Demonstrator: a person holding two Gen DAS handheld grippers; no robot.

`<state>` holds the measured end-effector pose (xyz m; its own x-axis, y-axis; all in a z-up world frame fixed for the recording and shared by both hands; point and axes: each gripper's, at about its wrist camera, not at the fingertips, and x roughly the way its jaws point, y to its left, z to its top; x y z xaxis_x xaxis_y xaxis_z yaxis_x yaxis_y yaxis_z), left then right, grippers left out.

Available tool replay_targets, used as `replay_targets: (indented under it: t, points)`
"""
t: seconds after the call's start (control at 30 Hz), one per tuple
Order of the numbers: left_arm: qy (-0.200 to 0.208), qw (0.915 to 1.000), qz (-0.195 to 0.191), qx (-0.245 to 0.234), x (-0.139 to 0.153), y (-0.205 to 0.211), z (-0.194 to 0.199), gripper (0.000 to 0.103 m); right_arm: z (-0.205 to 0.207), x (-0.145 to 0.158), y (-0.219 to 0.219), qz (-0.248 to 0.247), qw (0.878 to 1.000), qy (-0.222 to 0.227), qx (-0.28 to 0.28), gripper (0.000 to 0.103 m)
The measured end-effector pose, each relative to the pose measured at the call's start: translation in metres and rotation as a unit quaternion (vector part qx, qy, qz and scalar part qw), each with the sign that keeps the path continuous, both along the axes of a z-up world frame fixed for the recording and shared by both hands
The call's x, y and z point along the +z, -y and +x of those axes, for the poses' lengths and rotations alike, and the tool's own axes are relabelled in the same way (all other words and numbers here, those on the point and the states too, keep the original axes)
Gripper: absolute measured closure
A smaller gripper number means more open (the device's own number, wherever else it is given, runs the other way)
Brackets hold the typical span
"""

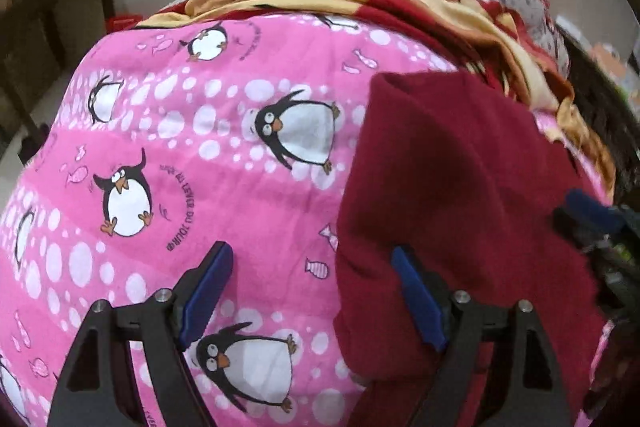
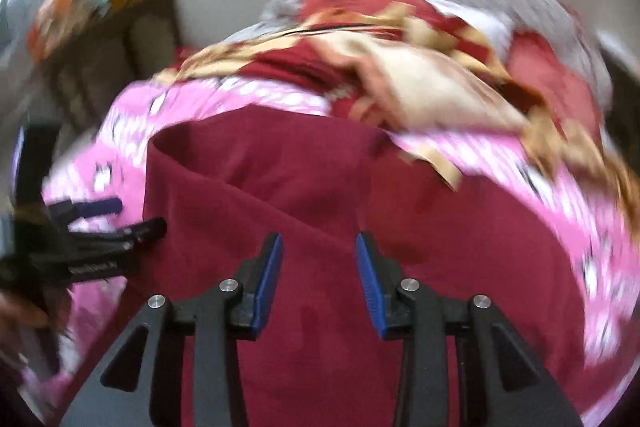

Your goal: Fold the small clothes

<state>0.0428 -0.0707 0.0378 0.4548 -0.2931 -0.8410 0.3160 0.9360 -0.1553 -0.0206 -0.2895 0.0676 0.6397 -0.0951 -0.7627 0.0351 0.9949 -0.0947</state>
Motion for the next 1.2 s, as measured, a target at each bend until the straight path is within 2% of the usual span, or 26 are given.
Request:
replay_targets:
  t: [0.1,0.13,0.17,0.2,0.27,0.37,0.47,0.53,0.63,0.7,0.77,0.87,0.9,0.97,1.03,1.07,1.17,1.2]
  points:
    - [0.006,1.0,0.001,-0.007,0.005,-0.002,-0.003,0.017,0.017,-0.018,-0.007,-0.036,0.998,-0.033,0.032,0.063]
    - [0.007,0.9999,0.003,-0.009,0.006,-0.003,-0.004,0.017,0.021,-0.024,-0.007,-0.033,0.997,-0.05,0.042,0.065]
    - [0.01,0.9999,0.002,-0.012,0.009,-0.004,-0.006,0.017,0.021,-0.026,-0.006,-0.029,0.997,-0.057,0.049,0.082]
    - [0.013,0.9998,-0.001,-0.013,0.013,-0.006,-0.008,0.017,0.02,-0.026,-0.008,-0.041,0.996,-0.055,0.05,0.094]
    - [0.027,0.9995,-0.01,-0.012,0.022,-0.01,-0.015,0.018,0.015,-0.02,-0.007,-0.051,0.997,-0.037,0.043,0.096]
    - [0.041,0.999,-0.018,-0.008,0.031,-0.012,-0.019,0.018,0.007,-0.005,0.007,-0.023,1.0,0.005,-0.008,0.096]
    - [0.042,0.999,-0.009,-0.012,0.034,-0.005,-0.02,0.018,0.017,-0.02,0.014,0.001,0.999,-0.02,-0.033,0.096]
    - [0.047,0.9988,-0.007,-0.015,0.038,-0.002,-0.022,0.018,0.016,-0.023,0.014,0.008,0.999,-0.034,-0.028,0.095]
    - [0.065,0.9977,-0.01,-0.015,0.045,0.003,-0.021,0.018,-0.009,-0.004,0.023,0.04,0.999,-0.016,-0.03,0.085]
    - [0.068,0.9975,-0.007,-0.02,0.044,0.01,-0.017,0.018,-0.041,0.011,0.042,0.035,0.997,0.014,-0.072,0.069]
    - [0.065,0.9975,0.005,-0.026,0.036,0.021,-0.012,0.017,-0.069,0.019,0.063,0.017,0.992,0.031,-0.124,0.064]
    - [0.053,0.9978,0.025,-0.032,0.02,0.034,-0.006,0.017,-0.102,0.019,0.1,-0.012,0.977,0.035,-0.212,0.06]
    - [0.048,0.998,0.029,-0.03,0.016,0.037,-0.004,0.017,-0.107,0.014,0.112,-0.006,0.972,0.028,-0.232,0.057]
    - [0.039,0.9986,0.026,-0.023,0.009,0.038,-0.002,0.017,-0.105,-0.001,0.129,0.024,0.971,-0.001,-0.238,0.056]
    - [0.03,0.9992,0.02,-0.014,0.007,0.037,-0.001,0.018,-0.098,-0.013,0.135,0.06,0.974,-0.024,-0.216,0.069]
    - [0.03,0.9993,0.017,-0.012,0.008,0.035,-0.002,0.017,-0.099,-0.012,0.133,0.058,0.975,-0.02,-0.215,0.093]
    - [0.041,0.9989,0.02,-0.015,0.013,0.035,-0.006,0.018,-0.112,0.01,0.133,0.033,0.973,0.032,-0.228,0.096]
    - [0.043,0.9986,0.025,-0.018,0.012,0.037,-0.007,0.017,-0.113,0.012,0.137,0.022,0.969,0.032,-0.245,0.096]
